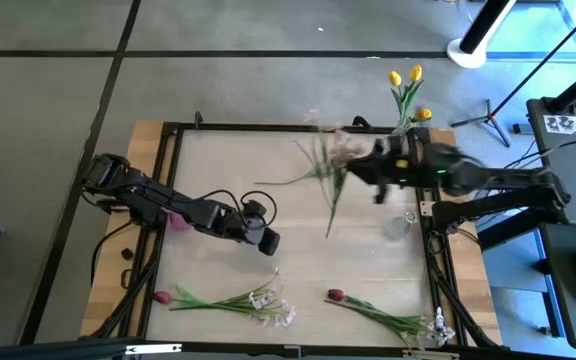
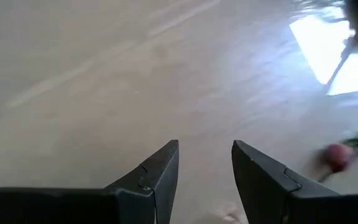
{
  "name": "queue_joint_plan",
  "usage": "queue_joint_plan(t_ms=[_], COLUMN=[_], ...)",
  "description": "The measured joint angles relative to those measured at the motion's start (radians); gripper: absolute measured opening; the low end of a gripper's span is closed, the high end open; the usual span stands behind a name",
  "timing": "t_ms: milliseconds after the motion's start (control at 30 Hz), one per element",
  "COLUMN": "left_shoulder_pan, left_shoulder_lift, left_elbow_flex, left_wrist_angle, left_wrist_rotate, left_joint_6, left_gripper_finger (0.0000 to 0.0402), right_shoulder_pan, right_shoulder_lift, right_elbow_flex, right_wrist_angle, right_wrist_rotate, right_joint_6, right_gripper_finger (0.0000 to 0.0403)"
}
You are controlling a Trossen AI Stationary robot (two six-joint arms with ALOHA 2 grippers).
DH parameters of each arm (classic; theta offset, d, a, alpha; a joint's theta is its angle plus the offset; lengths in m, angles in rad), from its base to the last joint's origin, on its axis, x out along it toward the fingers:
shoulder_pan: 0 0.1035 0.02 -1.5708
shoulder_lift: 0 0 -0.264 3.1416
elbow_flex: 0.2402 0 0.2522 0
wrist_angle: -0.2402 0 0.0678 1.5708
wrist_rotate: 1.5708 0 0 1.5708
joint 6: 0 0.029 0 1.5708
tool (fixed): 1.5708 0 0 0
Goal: Sort flowers into vase by color
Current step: Put the top white flowers into the bottom transparent vase
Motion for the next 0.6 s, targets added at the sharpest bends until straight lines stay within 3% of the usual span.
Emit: queue_joint_plan(t_ms=[333,600], left_shoulder_pan=[0.002,0.002], left_shoulder_lift=[0.0,0.0], left_elbow_flex=[0.0,0.0], left_wrist_angle=[0.119,0.254], left_wrist_rotate=[-0.044,-0.042], left_joint_6=[0.074,0.132], left_gripper_finger=[0.0144,0.0144], right_shoulder_pan=[0.0,0.0], right_shoulder_lift=[-0.249,-0.359], right_elbow_flex=[0.0,0.0], right_wrist_angle=[-0.049,-0.09], right_wrist_rotate=[-0.317,-0.537], right_joint_6=[-0.123,-0.186], right_gripper_finger=[0.0005,0.0003])
